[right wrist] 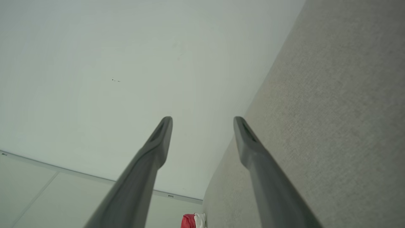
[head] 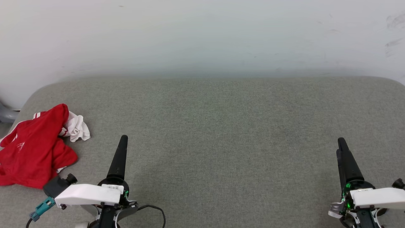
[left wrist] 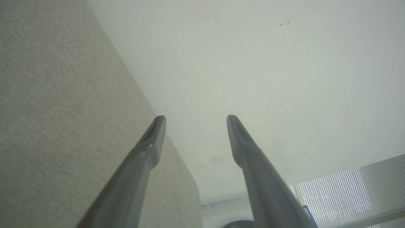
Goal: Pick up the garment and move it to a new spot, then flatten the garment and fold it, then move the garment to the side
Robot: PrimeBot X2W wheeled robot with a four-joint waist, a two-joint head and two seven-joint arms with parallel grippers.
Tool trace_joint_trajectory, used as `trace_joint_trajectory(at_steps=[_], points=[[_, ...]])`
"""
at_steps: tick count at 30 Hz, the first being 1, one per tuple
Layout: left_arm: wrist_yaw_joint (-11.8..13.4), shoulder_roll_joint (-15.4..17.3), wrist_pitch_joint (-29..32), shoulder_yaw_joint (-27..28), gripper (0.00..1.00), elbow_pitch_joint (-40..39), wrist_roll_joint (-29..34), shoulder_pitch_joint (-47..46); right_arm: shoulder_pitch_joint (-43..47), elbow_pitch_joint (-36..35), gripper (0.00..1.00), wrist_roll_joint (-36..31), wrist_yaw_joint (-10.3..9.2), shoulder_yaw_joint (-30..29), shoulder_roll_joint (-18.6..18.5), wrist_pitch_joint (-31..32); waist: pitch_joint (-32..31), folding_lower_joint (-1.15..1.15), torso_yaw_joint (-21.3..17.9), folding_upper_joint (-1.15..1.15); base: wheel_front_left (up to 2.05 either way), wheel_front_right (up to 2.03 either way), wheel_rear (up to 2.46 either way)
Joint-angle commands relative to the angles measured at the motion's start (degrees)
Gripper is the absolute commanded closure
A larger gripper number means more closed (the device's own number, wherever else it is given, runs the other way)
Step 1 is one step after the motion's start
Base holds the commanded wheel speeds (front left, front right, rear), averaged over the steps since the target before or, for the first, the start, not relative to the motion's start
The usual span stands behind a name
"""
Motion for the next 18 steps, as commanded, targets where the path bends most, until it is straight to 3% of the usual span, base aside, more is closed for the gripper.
trace_joint_trajectory(at_steps=[1,18], points=[[0.0,0.2,-0.7,-0.4,0.00,-1.3,2.6,-0.5,-0.2,-1.5,0.00,-2.5,0.01,-0.1,-0.1,-0.6,-0.1,0.00,0.0,0.00,0.00,0.00,0.00],[0.0,1.1,-4.1,-2.3,0.00,-2.4,23.3,0.6,1.2,-4.3,0.00,-24.9,0.01,1.0,-0.1,-3.8,-0.4,0.00,0.3,0.00,0.00,0.00,0.00]])
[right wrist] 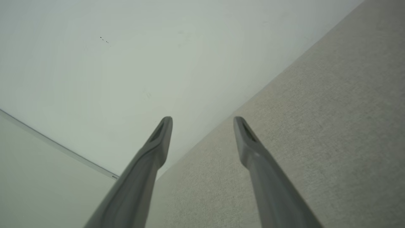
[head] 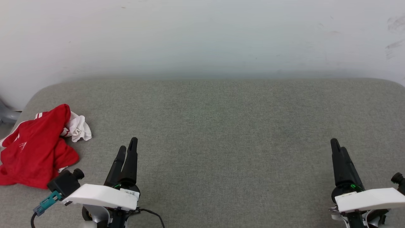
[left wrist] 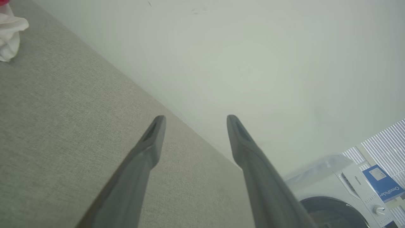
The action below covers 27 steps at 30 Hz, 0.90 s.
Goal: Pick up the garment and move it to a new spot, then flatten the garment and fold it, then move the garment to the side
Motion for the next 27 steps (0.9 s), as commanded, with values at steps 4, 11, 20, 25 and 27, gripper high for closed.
trace_joint_trajectory(at_steps=[4,11,20,25,27], points=[[0.0,1.0,-1.2,-0.5,0.00,-1.1,6.3,0.1,0.0,-2.0,0.00,-6.8,0.01,0.3,-0.1,-0.4,-0.1,0.00,0.1,0.00,0.00,0.00,0.00],[0.0,1.5,-2.4,-0.9,0.00,-1.3,12.7,0.6,0.8,-3.7,0.00,-14.6,0.01,0.5,0.0,0.1,-0.2,0.00,0.3,0.00,0.00,0.00,0.00],[0.0,2.0,-3.9,-1.2,0.00,-1.4,20.7,0.8,1.7,-5.5,0.00,-22.7,0.00,0.3,0.0,0.6,-0.4,0.00,0.6,0.00,0.00,0.00,0.00],[0.0,2.0,-4.7,-1.3,0.00,-1.5,24.6,0.9,2.1,-6.4,0.00,-26.1,0.00,0.4,0.0,1.0,-0.5,0.00,0.6,0.00,0.00,0.00,0.00],[0.0,2.1,-4.9,-1.3,0.00,-1.5,26.0,1.0,2.3,-6.8,0.00,-27.4,0.00,0.5,0.0,1.0,-0.6,0.00,0.6,0.00,0.00,0.00,0.00]])
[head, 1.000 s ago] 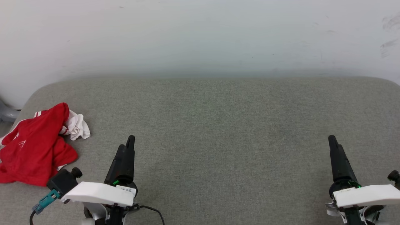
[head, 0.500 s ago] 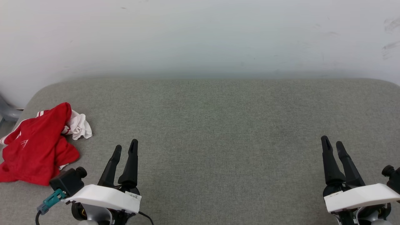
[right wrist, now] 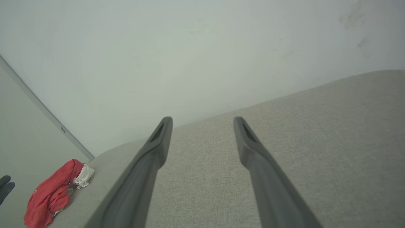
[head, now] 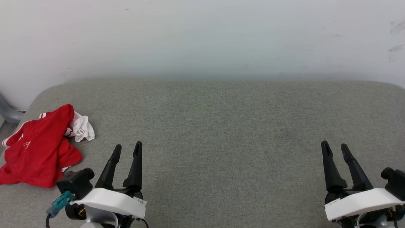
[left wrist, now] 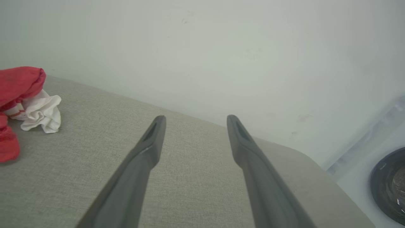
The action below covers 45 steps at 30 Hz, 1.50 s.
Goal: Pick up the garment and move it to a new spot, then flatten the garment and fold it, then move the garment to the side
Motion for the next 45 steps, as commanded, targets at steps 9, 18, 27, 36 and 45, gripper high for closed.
trace_joint_trajectory(at_steps=[9,18,27,36,45], points=[[0.0,0.6,-1.6,-0.5,0.00,0.0,6.6,0.1,0.9,-2.1,0.00,-6.1,-0.01,0.1,0.0,0.6,-0.3,0.00,0.1,0.00,0.00,0.00,0.00],[0.0,0.5,-2.8,-0.7,0.00,0.9,12.6,0.3,1.5,-3.0,0.00,-11.5,-0.01,-0.2,0.0,1.7,-0.7,0.00,0.3,0.00,0.00,0.00,0.00],[0.2,0.0,-3.8,-0.5,0.00,1.5,16.7,0.3,2.0,-3.5,0.00,-15.4,-0.01,-0.8,0.0,1.9,-0.7,0.00,0.7,0.00,0.00,0.00,0.00],[0.2,-0.4,-4.9,-0.5,0.00,2.4,20.8,0.3,2.6,-4.1,0.00,-18.9,-0.02,-1.7,0.0,2.3,-0.7,0.00,0.9,0.00,0.00,0.00,0.00],[0.1,-0.7,-5.8,-0.7,0.00,3.7,24.3,0.0,3.0,-4.6,0.00,-22.1,-0.02,-1.6,0.0,2.0,-0.7,0.00,1.1,0.00,0.00,0.00,0.00]])
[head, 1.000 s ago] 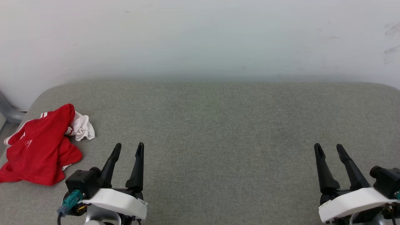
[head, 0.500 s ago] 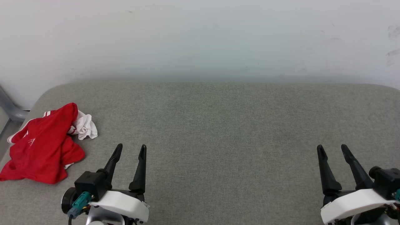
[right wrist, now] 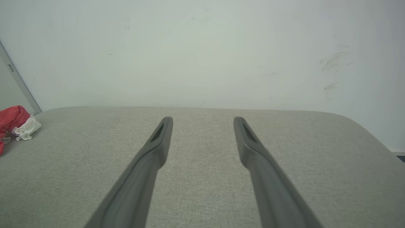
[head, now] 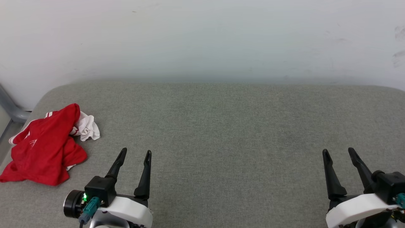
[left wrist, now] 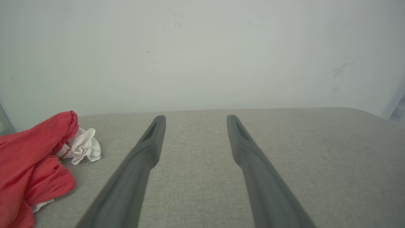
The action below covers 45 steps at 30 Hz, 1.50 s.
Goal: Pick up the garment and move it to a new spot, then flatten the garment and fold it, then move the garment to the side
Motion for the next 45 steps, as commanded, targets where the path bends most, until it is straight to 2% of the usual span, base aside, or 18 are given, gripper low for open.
trace_joint_trajectory(at_steps=[1,8,18,23,30,45], points=[[0.0,-0.2,-0.5,-0.2,0.00,0.0,1.2,-0.2,0.3,-0.4,0.00,-0.9,-0.02,0.0,0.0,-0.3,0.0,0.00,0.1,0.00,0.00,0.00,0.00],[-0.1,-0.4,-1.2,-0.3,0.00,0.4,3.1,-0.5,0.6,-0.5,0.00,-2.6,-0.02,-0.2,0.0,-0.6,0.0,0.00,0.5,0.00,0.00,0.00,0.00],[-0.1,-0.6,-1.1,0.3,0.00,1.1,1.7,-0.9,0.5,0.1,0.00,-0.8,-0.02,-0.8,0.0,-0.9,0.2,0.00,1.2,0.00,0.00,0.00,0.00],[0.0,-0.6,-1.1,0.7,0.00,1.5,2.3,-1.4,0.4,-0.3,0.00,-1.0,-0.02,-0.7,0.0,-0.7,0.3,0.00,2.8,0.00,0.00,0.00,0.00],[0.6,-0.4,-1.1,1.6,0.00,1.8,3.3,-2.2,-0.1,-1.2,0.00,-1.4,-0.02,0.8,0.0,-0.6,0.8,0.00,7.4,0.00,0.00,0.00,0.00],[1.3,-0.3,-1.1,3.6,0.00,1.6,3.2,-2.8,-1.2,-3.3,0.00,-2.7,-0.03,3.7,0.0,-0.1,1.8,0.00,21.4,0.00,0.00,0.00,0.00]])
